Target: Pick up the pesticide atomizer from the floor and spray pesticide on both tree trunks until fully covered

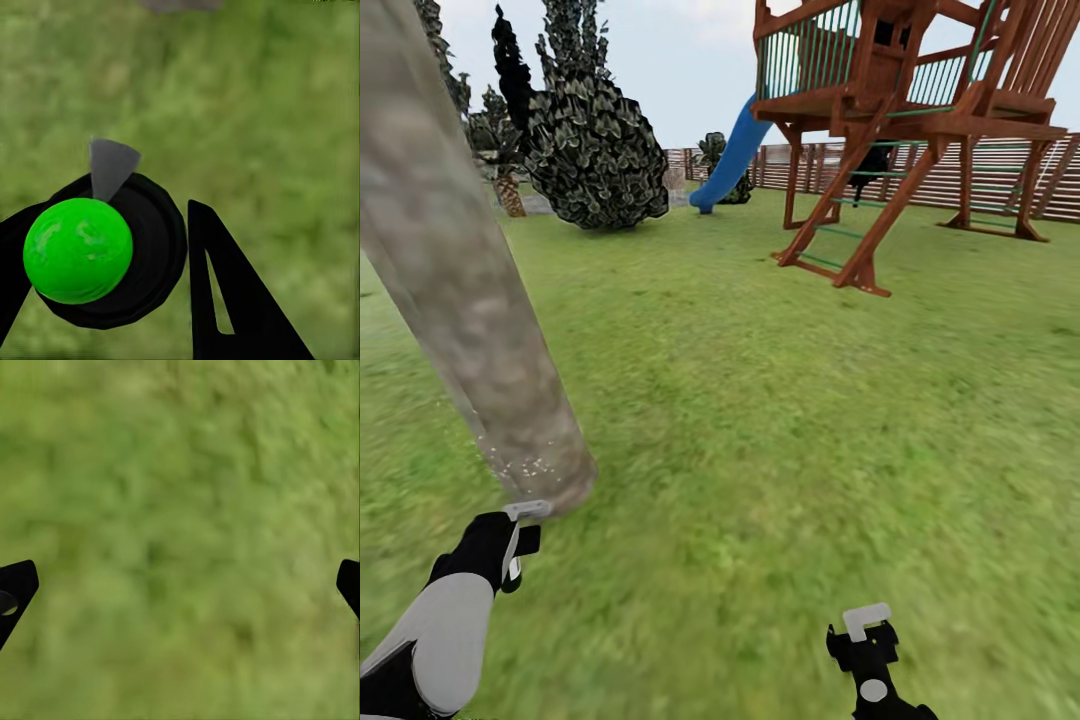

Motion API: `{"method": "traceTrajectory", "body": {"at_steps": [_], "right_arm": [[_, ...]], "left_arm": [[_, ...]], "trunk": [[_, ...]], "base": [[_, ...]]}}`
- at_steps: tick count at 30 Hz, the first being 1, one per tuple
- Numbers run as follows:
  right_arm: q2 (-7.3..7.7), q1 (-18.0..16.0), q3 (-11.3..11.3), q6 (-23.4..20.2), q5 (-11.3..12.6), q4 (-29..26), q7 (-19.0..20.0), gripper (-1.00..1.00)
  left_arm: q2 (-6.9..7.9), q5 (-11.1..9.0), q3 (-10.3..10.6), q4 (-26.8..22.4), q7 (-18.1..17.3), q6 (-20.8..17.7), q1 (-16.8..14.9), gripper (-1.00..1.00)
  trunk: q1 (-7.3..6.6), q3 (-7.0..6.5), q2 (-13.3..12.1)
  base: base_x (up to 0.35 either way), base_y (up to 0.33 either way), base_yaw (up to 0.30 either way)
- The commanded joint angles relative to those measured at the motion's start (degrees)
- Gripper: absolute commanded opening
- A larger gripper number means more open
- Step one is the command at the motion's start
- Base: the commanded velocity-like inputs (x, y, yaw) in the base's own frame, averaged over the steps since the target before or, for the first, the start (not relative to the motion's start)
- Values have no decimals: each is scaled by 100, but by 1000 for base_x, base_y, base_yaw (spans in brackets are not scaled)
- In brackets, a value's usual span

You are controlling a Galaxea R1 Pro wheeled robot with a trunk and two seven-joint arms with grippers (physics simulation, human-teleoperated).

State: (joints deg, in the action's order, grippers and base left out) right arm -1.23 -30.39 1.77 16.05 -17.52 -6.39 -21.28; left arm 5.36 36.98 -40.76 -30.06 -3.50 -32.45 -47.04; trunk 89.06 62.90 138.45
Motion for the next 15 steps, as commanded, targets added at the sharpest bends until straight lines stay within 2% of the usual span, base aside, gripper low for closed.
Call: {"method": "traceTrajectory", "body": {"at_steps": [1, 11, 15], "right_arm": [[0, -3, 16, 3, -23, 6, -34, 100], [0, -3, 16, 3, -23, 6, -34, 100], [8, -3, 15, 3, -23, 6, -34, 100]], "left_arm": [[-7, 55, -31, -9, -37, -15, -7, -100], [-7, 55, -36, -11, -37, -15, -7, -100], [47, 34, -34, -84, -82, -20, -10, -100]], "trunk": [[1, 5, 2], [1, 5, 2], [1, 5, 2]], "base": [[173, -252, 275], [225, -203, 275], [8, -5, 275]]}}
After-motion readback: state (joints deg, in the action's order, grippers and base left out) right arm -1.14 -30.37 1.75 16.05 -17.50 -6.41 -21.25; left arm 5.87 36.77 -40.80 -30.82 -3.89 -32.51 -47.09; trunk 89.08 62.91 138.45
